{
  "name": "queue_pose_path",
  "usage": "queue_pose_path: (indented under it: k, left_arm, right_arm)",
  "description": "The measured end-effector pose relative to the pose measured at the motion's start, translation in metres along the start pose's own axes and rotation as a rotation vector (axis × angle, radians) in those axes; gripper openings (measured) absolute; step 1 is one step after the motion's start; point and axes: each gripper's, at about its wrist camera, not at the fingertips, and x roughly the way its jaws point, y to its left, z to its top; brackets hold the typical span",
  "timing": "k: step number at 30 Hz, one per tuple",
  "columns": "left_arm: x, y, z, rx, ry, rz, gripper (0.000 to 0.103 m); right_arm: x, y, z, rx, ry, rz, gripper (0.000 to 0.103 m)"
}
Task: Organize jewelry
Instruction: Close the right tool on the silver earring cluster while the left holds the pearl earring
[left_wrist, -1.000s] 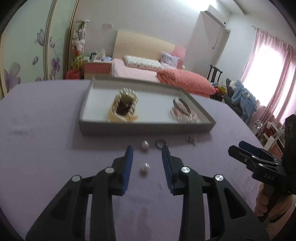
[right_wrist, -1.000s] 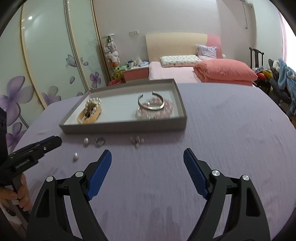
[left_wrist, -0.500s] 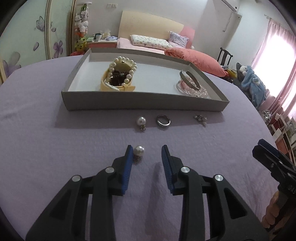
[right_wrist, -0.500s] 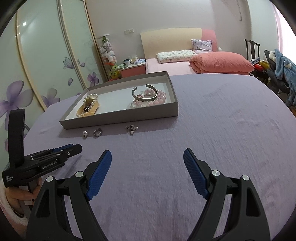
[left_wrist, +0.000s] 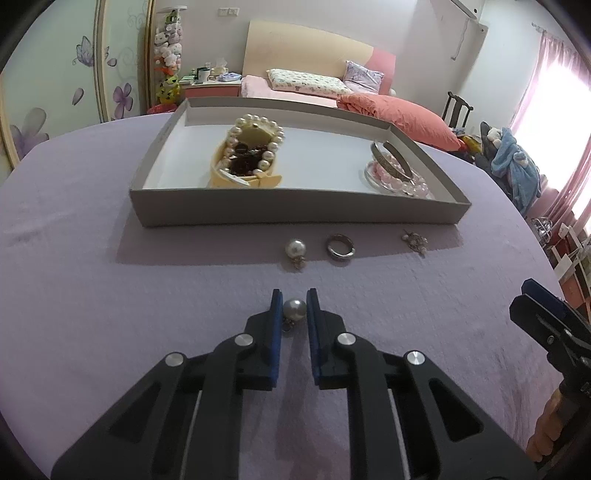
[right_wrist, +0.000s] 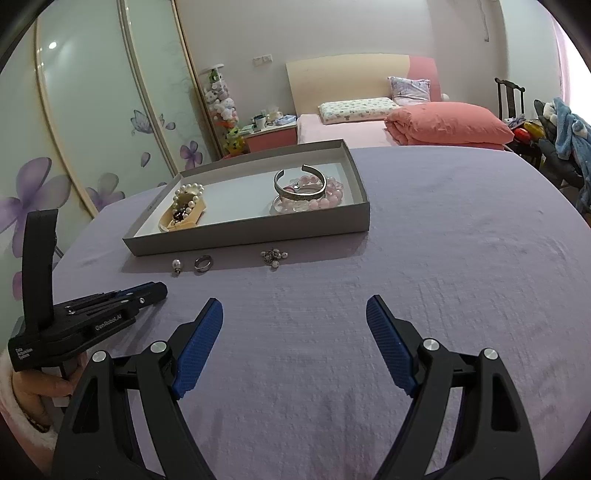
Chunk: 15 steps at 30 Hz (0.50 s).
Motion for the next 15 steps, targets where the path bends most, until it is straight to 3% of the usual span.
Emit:
queue_pose_path:
  k: [6, 11, 15]
  left_arm:
    - [-0.018, 0.029, 0.011, -0.066, -0.065, 0.017, 0.014]
    - [-0.034, 0.055, 0.025, -0.115, -0.122, 0.026, 0.014]
    - [-0.037, 0.064, 0.035, -0.128, -0.149, 0.030, 0.014]
  right_arm:
    - [0.015, 0.004, 0.006, -0.020, 0.030, -0.003, 0.078]
    - [0.038, 0.009, 0.012, -0.034, 0.092, -0.013, 0.064]
    - [0.058, 0.016, 0.019, -0.059, 0.140, -0.024, 0.058]
